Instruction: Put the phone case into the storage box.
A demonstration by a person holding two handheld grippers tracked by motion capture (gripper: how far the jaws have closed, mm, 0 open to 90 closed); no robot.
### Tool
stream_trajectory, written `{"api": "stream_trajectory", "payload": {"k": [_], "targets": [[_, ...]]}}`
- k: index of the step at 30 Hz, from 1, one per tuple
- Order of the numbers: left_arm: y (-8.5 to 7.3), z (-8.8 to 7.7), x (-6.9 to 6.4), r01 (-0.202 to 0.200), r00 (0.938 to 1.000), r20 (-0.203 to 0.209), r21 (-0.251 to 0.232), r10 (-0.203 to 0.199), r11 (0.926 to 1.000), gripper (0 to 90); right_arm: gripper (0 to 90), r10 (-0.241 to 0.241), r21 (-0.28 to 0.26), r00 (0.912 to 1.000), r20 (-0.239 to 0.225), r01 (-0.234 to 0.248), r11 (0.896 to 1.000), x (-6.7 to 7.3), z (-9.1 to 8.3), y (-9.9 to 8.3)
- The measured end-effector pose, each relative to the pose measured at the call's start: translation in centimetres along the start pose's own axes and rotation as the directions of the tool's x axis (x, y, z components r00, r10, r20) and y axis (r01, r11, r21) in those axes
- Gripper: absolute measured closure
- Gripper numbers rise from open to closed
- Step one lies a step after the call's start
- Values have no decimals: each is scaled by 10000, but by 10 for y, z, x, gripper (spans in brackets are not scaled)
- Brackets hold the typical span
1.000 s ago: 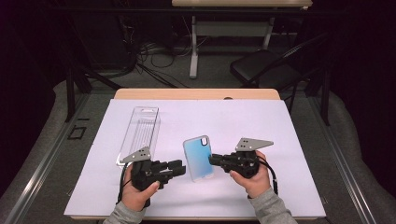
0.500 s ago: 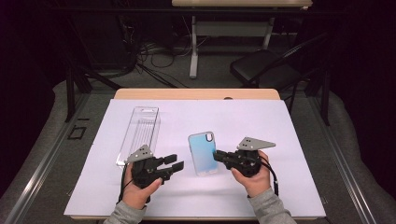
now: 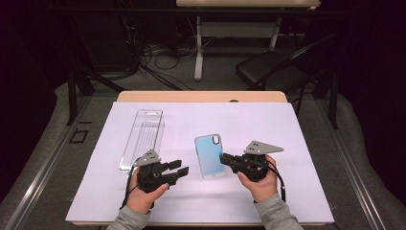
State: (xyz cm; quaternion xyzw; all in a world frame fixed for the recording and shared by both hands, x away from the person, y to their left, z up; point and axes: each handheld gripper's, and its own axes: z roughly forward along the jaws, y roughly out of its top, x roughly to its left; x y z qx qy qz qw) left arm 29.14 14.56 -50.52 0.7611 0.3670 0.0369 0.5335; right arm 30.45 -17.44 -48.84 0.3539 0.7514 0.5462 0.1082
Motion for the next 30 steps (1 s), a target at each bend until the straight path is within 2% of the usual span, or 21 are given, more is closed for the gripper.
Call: {"api": "stream_trajectory", "payload": {"k": [5,9,13,16,19,21,25,30], "targets": [[0,1,0,-182,9997,-132,125,183,9998,520,840,-5,-60,10000,87,5,10000,-1,0,0],[1,0,-1,-613,9968,-506,23,613,9981,499,840,-28,-106,9998,213,30,9999,-2,-1,-1],[1,-1,0,-405,9974,-596,-2,405,9992,496,840,-69,-202,9993,376,76,9998,-2,0,-2],[1,-1,0,-427,9980,-469,-183,418,9989,499,840,-78,-205,9985,547,89,9998,-1,0,-3],[1,-2,0,-688,9952,-719,-222,670,9974,499,840,-108,-290,9975,692,128,9995,-2,0,-4],[2,-2,0,-514,9961,-724,-158,501,9986,499,840,-72,-379,9965,829,104,9992,-2,0,-4],[4,-3,1,-439,9947,-936,-37,433,9990,499,840,32,-532,9946,1040,24,9986,-1,0,-4],[9,-3,2,-265,9945,-1012,-95,254,9996,449,840,-180,-372,9874,1570,242,9990,3,-1,-2]]}}
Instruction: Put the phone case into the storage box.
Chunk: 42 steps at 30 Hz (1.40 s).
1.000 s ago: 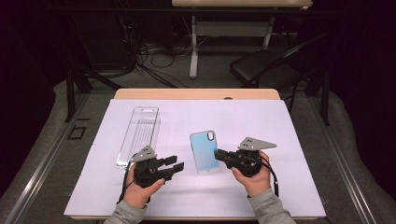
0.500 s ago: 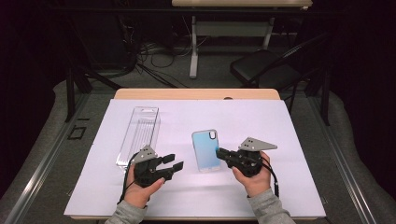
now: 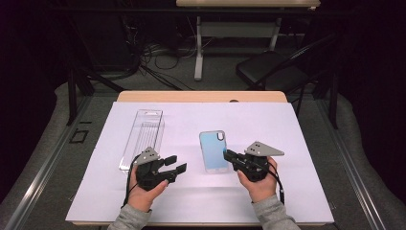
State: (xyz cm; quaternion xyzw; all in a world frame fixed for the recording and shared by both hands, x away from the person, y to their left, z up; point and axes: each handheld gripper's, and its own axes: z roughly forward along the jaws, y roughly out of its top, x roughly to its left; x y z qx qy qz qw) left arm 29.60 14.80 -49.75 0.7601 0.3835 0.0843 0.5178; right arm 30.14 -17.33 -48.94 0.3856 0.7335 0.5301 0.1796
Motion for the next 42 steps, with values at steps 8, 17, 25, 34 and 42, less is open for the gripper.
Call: {"api": "stream_trajectory", "payload": {"k": [8,17,25,34,42], "targets": [[19,-2,-1,-58,10000,-79,-364,55,9993,395,840,-201,-94,9960,867,210,9997,7,-8,7],[33,10,-5,109,9999,-78,-448,-112,9989,344,840,-46,-442,9908,1352,107,9990,17,-2,18],[47,20,-3,298,9990,-307,-564,-316,9980,323,840,433,-719,9892,1400,-334,9969,21,16,23],[57,28,2,120,9981,-601,-725,-163,9973,351,840,814,-886,9862,1445,-690,9937,22,33,28],[59,28,7,75,9964,-835,-887,-150,9960,471,840,911,-960,9858,1412,-780,9923,26,41,30]]}}
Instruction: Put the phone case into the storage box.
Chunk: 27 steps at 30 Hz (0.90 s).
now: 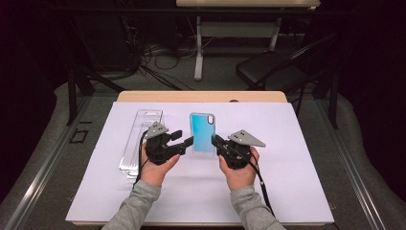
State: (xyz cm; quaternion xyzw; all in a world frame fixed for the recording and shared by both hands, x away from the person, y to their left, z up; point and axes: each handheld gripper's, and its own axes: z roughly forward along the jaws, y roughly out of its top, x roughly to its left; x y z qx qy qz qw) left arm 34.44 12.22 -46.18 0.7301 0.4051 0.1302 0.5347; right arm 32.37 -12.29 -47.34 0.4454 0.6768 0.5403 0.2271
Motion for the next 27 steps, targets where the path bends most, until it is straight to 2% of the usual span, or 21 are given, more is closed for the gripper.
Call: {"api": "stream_trajectory", "payload": {"k": [6,9,14,16,24,27], "targets": [[-3,-4,3,229,9996,173,-176,-226,9996,522,840,-13,21,10000,-62,14,10000,4,1,-1],[-4,-5,3,161,9995,286,-71,-159,9998,534,840,-49,22,9999,-133,49,10000,6,1,-2],[-4,-7,2,38,9985,538,-172,-29,9998,534,840,-152,-11,9995,-266,152,9999,11,0,-3],[-4,-8,2,247,9975,668,-210,-232,9995,536,840,-116,5,9995,-305,116,9999,13,-1,-4],[-6,-9,3,420,9931,1098,-158,-400,9990,643,840,-196,-53,9987,-476,194,9998,16,-3,-4],[-6,-9,3,439,9932,1088,-142,-421,9989,674,840,-203,-107,9985,-507,198,9997,17,-2,-5]]}}
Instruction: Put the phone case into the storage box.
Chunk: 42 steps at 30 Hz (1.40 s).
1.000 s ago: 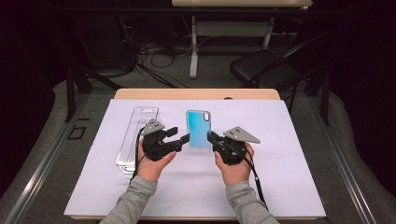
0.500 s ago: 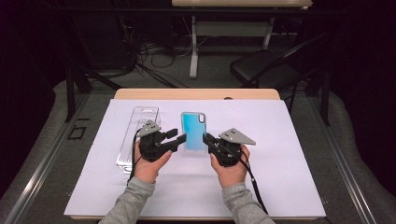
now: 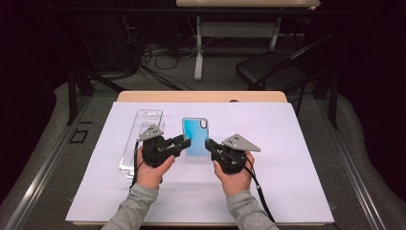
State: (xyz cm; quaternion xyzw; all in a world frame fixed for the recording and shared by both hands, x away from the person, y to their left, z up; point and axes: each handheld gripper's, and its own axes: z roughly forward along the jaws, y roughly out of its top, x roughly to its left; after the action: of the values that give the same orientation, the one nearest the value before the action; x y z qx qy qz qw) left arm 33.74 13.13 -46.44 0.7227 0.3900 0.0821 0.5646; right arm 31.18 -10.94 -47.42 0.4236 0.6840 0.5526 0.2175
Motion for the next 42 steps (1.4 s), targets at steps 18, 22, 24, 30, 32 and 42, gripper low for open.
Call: {"api": "stream_trajectory", "payload": {"k": [18,22,24,30,32,42], "targets": [[0,-5,4,231,9994,-262,-180,-236,9996,702,840,-43,154,9999,-90,45,9999,2,3,-6],[1,-7,5,233,9992,-327,-201,-240,9995,698,840,-83,261,9999,-102,86,9996,2,3,-8],[1,-8,6,240,9991,-356,-207,-247,9995,698,840,-90,285,9999,-124,93,9996,3,4,-10],[2,-10,7,259,9985,-475,-305,-273,9992,699,840,-113,378,9997,-206,121,9992,6,6,-15],[3,-12,8,260,9985,-482,-369,-278,9990,700,840,-178,417,9996,-226,187,9990,7,6,-17],[4,-15,11,306,9979,-557,-440,-330,9986,732,840,-268,586,9991,-339,288,9979,10,9,-22]]}}
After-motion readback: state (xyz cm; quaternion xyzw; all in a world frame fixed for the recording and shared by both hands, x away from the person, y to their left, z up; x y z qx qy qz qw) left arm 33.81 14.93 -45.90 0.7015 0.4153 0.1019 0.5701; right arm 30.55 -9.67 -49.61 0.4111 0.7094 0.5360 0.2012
